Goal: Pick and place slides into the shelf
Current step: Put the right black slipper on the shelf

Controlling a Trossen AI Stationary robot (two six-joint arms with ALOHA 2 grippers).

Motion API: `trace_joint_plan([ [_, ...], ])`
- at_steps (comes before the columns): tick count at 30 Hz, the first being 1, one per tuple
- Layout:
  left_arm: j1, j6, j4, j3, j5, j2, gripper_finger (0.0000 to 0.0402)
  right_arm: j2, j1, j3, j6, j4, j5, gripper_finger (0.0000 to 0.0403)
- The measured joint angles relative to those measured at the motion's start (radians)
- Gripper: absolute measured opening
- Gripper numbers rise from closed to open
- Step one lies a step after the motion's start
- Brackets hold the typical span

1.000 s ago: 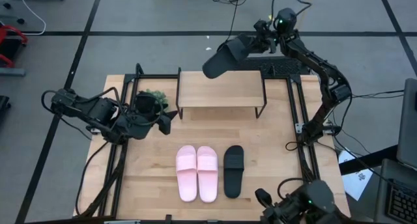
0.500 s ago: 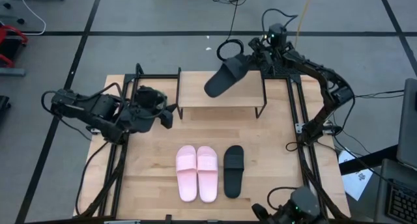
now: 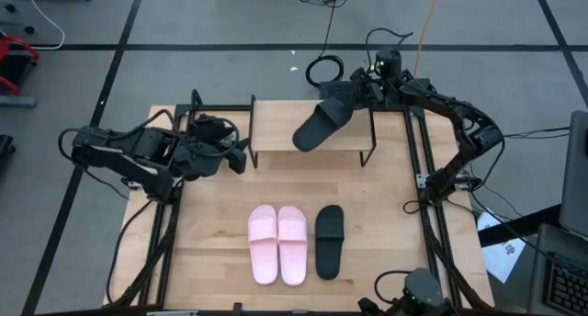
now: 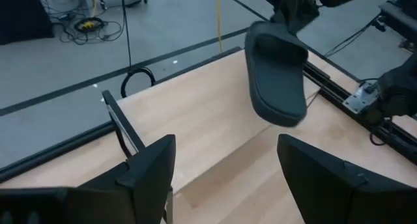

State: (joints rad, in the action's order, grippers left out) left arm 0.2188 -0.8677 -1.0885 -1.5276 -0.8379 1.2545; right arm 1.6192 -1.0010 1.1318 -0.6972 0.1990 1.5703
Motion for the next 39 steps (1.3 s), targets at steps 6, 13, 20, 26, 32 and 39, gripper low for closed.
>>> trace_joint_plan([
  [6, -0.004, 0.002, 0.0, 0.0, 0.0, 0.0, 0.0271, 0.0, 0.0, -0.016, 0.002, 0.01, 0.0, 0.0],
  [13, -0.004, 0.001, 0.0, 0.0, 0.001, 0.003, 0.0271, 0.0, 0.001, -0.016, 0.002, 0.035, 0.0, 0.0],
  [20, -0.003, -0.005, 0.001, 0.0, 0.003, 0.003, 0.0271, 0.0, -0.009, -0.012, 0.002, 0.097, 0.001, 0.0],
  [26, -0.003, -0.006, 0.003, 0.0, 0.003, 0.003, 0.0271, 0.0, -0.027, -0.011, 0.015, 0.204, 0.001, 0.0],
  [32, -0.003, 0.021, 0.052, 0.0, 0.003, 0.003, 0.0271, 0.0, -0.053, -0.01, 0.004, 0.261, 0.001, 0.0],
  [39, -0.003, 0.035, 0.07, 0.0, 0.003, 0.003, 0.0271, -0.005, -0.061, -0.01, 0.002, 0.27, 0.002, 0.0],
])
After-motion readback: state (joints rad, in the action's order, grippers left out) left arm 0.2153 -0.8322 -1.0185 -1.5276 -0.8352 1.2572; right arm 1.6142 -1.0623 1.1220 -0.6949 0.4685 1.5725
